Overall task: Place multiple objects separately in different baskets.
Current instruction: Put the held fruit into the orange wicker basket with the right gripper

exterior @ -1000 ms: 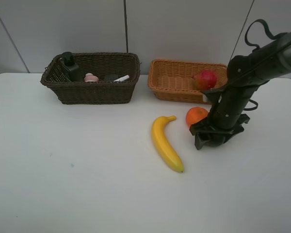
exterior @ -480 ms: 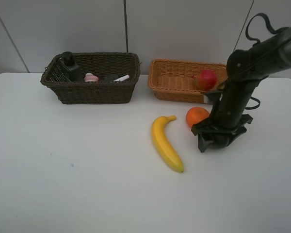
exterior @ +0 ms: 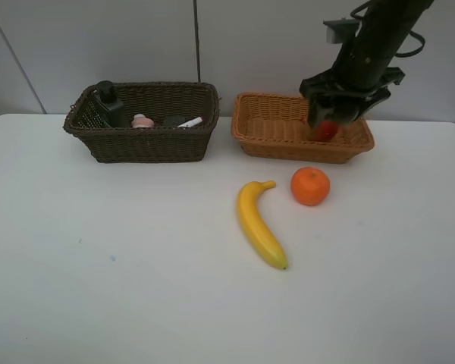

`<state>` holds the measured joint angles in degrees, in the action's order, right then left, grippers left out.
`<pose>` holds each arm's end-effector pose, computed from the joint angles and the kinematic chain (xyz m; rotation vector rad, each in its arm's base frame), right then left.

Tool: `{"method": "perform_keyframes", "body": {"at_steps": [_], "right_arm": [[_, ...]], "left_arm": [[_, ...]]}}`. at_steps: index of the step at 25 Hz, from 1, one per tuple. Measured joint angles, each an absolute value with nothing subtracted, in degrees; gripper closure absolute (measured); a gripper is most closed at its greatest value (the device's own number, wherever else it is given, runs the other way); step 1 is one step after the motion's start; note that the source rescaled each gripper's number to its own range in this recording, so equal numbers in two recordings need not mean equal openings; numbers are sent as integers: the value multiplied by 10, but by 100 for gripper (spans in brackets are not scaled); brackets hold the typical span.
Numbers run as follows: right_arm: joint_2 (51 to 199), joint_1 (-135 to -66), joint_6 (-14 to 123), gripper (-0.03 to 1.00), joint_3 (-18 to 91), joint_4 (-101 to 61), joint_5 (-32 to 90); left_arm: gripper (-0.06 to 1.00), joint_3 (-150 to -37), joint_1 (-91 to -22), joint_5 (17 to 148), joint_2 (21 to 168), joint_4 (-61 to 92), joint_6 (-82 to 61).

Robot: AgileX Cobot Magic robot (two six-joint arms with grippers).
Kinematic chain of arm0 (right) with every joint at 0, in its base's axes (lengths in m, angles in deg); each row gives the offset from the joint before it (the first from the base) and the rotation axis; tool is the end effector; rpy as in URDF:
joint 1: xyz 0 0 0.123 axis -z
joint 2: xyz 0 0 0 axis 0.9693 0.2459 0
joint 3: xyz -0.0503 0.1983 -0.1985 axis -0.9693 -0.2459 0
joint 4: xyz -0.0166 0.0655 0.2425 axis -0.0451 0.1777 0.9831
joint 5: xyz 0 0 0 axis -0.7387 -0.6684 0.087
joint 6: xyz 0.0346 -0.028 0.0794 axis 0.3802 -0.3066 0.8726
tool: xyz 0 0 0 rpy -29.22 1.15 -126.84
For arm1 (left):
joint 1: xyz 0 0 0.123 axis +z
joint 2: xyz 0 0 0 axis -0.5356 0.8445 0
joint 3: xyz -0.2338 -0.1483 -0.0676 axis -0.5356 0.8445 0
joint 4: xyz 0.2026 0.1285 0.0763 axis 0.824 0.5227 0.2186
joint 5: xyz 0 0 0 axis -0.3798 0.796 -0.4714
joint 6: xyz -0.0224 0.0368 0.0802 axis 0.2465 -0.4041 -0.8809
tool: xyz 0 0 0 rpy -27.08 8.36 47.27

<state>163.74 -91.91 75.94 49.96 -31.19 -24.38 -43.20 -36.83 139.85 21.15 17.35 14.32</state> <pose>0.3972 0.1107 0.2467 -0.4672 2.8512 -0.0218 -0.0097 -0.0153 0.2810 0.2458 2.0116 -0.1929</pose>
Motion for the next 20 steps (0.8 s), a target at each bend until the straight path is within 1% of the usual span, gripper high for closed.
{"method": "perform_keyframes", "body": {"at_steps": [6,9,10,11,13,14,17,20], "right_arm": [[1747,-874,760,32,640,-314,-244],[1797,-856,760,31,682,-315,-244],[1811,-854,760,27,689,-316,-243],[1821,-853,760,21,692,-319,-243],[1831,-853,760,6,695,-319,-243],[1832,-853,760,3,695,-312,-243],[1832,-853,759,-2,697,-297,-244],[1832,-853,759,-3,698,-293,-256]], "left_arm": [[-6,-432,-368,1399,211,174,143],[-6,-432,-368,1399,211,174,143],[-6,-432,-368,1399,211,174,143],[-6,-432,-368,1399,211,174,143],[-6,-432,-368,1399,211,174,143],[-6,-432,-368,1399,211,174,143],[-6,-432,-368,1399,211,174,143],[-6,-432,-368,1399,211,174,143]]}}
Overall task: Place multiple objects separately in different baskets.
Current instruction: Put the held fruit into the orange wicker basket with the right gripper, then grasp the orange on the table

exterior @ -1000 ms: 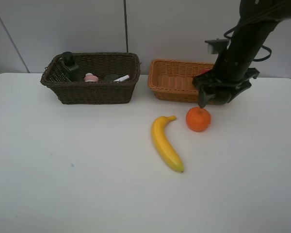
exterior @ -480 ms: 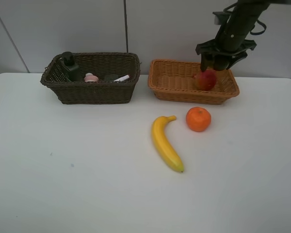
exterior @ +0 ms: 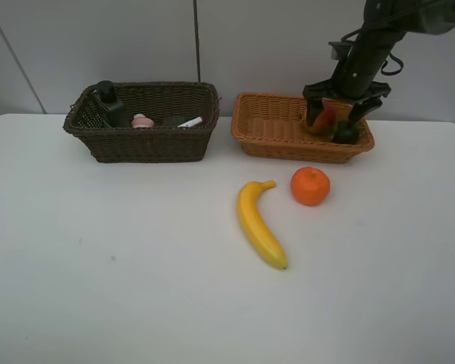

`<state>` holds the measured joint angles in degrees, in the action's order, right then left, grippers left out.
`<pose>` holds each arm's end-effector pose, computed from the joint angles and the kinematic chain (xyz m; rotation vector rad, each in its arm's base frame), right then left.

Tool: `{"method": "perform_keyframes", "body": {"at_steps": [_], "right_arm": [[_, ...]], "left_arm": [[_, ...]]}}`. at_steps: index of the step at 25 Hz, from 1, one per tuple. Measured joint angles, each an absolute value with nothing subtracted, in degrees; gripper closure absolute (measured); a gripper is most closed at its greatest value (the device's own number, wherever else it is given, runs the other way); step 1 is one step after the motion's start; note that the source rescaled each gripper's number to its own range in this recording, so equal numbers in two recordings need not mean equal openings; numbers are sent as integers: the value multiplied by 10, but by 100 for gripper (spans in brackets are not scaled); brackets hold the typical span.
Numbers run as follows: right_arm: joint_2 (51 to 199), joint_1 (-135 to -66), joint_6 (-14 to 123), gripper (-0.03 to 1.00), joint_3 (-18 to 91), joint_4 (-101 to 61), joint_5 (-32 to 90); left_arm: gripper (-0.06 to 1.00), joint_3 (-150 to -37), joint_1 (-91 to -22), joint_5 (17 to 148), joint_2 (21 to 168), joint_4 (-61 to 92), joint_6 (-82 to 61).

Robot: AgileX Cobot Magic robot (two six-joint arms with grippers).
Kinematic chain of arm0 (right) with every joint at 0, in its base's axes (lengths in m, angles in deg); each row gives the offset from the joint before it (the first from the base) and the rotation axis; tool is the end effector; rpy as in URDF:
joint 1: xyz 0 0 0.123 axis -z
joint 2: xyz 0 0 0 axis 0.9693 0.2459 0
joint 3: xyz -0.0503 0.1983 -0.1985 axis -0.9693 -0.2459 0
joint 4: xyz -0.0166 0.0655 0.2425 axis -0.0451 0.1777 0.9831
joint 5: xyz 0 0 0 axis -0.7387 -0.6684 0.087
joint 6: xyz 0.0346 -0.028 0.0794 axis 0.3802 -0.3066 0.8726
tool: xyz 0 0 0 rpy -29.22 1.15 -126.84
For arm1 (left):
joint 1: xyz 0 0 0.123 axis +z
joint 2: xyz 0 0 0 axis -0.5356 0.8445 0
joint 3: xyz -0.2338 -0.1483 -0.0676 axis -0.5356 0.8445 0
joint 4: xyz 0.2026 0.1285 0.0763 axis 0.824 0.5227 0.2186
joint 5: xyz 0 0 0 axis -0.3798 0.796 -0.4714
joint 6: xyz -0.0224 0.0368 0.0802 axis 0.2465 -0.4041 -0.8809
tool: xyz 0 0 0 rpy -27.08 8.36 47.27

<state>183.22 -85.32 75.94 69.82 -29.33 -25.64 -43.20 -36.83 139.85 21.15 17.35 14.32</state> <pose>0.4793 0.0792 0.1868 -0.2877 2.8938 -0.0003 -0.0097 -0.0153 0.2810 0.2458 2.0116 -0.1929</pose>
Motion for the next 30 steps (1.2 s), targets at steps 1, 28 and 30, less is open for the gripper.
{"method": "perform_keyframes", "body": {"at_steps": [1,28,30], "right_arm": [[1830,-853,759,-3,699,-293,-261],[1584,-958,792,-3,320,-266,-228],[1591,-961,782,-3,317,-267,-204]], "left_arm": [[-6,-432,-368,1399,211,174,143],[-6,-432,-368,1399,211,174,143],[-6,-432,-368,1399,211,174,143]]}}
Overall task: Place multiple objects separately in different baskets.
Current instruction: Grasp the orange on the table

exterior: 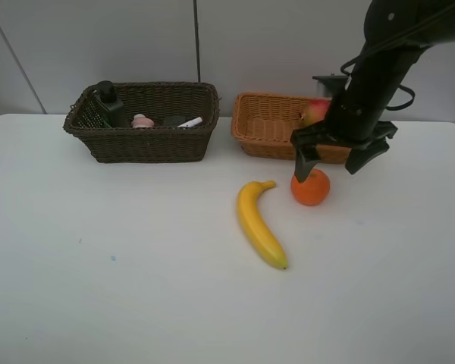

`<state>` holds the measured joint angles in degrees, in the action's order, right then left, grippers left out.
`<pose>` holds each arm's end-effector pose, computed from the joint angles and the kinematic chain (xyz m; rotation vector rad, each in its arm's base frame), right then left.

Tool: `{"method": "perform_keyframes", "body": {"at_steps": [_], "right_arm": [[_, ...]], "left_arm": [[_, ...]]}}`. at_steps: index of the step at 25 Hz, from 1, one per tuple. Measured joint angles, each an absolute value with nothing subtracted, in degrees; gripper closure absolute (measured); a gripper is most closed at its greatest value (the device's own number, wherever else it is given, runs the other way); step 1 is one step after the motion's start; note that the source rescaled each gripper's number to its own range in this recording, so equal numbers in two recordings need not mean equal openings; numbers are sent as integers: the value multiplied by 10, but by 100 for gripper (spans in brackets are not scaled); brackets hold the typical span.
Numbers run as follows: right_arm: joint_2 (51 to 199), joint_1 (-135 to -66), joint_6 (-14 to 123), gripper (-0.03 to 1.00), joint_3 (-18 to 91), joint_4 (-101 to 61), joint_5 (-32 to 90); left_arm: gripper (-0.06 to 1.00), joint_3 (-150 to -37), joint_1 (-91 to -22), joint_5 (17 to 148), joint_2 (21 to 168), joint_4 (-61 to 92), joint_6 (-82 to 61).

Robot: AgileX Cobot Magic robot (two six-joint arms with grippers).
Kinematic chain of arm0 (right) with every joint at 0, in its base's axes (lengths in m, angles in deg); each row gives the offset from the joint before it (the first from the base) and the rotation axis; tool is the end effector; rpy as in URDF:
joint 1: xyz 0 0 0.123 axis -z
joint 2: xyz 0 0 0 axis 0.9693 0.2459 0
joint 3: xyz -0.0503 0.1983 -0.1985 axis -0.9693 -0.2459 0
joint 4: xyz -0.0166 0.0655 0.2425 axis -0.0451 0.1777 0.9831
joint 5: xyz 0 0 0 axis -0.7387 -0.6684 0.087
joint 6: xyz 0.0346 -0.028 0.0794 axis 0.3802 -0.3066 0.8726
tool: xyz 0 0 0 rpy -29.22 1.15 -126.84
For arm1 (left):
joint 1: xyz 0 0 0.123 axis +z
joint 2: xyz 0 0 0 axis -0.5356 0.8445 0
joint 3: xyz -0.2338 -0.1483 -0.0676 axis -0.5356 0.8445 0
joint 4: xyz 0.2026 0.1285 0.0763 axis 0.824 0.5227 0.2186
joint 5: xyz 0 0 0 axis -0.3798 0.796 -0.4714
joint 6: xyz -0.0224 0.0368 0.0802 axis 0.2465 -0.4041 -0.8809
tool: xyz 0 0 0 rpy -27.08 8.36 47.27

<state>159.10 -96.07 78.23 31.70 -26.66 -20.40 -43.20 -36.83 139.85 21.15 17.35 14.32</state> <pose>0.3380 0.1274 0.1971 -0.4974 3.0263 0.0607 -0.0097 -0.0153 0.2810 0.2458 2.0116 -0.1929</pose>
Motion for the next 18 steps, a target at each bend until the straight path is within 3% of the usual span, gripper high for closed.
{"method": "perform_keyframes", "body": {"at_steps": [18], "right_arm": [[1682,-961,774,-3,317,-279,-85]], "left_arm": [[-6,-432,-368,1399,211,174,143]]}}
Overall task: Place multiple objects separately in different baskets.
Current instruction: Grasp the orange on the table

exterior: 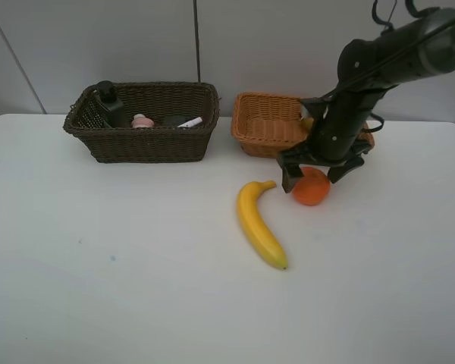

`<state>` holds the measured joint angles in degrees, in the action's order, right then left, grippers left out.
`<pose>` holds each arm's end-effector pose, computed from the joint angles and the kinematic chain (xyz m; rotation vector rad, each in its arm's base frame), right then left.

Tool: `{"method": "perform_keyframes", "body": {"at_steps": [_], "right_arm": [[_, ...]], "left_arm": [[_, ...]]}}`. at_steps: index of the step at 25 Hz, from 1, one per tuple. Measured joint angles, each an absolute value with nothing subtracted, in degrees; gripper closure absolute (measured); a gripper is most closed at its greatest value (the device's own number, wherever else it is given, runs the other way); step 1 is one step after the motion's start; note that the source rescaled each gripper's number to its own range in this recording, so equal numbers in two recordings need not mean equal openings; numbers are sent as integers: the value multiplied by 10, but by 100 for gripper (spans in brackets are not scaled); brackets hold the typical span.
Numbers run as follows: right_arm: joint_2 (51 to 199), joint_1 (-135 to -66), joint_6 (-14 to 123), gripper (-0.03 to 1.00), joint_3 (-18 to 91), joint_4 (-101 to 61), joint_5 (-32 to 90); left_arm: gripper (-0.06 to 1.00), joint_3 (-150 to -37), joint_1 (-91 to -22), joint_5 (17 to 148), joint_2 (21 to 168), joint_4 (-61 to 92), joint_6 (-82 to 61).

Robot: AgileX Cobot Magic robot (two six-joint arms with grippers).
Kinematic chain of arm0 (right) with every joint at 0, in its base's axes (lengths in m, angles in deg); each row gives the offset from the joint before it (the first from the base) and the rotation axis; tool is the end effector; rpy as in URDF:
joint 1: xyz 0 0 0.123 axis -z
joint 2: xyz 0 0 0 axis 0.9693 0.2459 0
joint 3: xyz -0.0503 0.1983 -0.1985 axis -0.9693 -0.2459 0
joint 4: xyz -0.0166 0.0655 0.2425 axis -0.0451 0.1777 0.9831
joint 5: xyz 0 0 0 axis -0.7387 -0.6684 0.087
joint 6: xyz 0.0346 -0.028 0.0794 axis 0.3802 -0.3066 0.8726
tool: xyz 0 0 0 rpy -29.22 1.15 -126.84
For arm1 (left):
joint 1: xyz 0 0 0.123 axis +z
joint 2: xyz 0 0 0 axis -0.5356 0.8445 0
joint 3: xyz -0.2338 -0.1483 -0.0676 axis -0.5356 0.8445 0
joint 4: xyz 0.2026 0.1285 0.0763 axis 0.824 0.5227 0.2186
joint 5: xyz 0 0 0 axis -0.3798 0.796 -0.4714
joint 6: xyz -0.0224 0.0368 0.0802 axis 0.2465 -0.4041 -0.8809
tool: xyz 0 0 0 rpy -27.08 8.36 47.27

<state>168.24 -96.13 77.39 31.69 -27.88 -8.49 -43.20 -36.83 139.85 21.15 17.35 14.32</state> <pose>0.3629 0.1352 0.1392 -0.5262 2.9698 0.0430 -0.0097 -0.0153 0.2810 0.2458 2.0116 -0.1929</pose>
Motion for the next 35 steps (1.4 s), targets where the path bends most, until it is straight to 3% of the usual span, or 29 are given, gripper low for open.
{"method": "perform_keyframes", "body": {"at_steps": [35], "right_arm": [[1744,-961,774,-2,317,-297,-19]], "left_arm": [[-6,-432,-368,1399,211,174,143]]}}
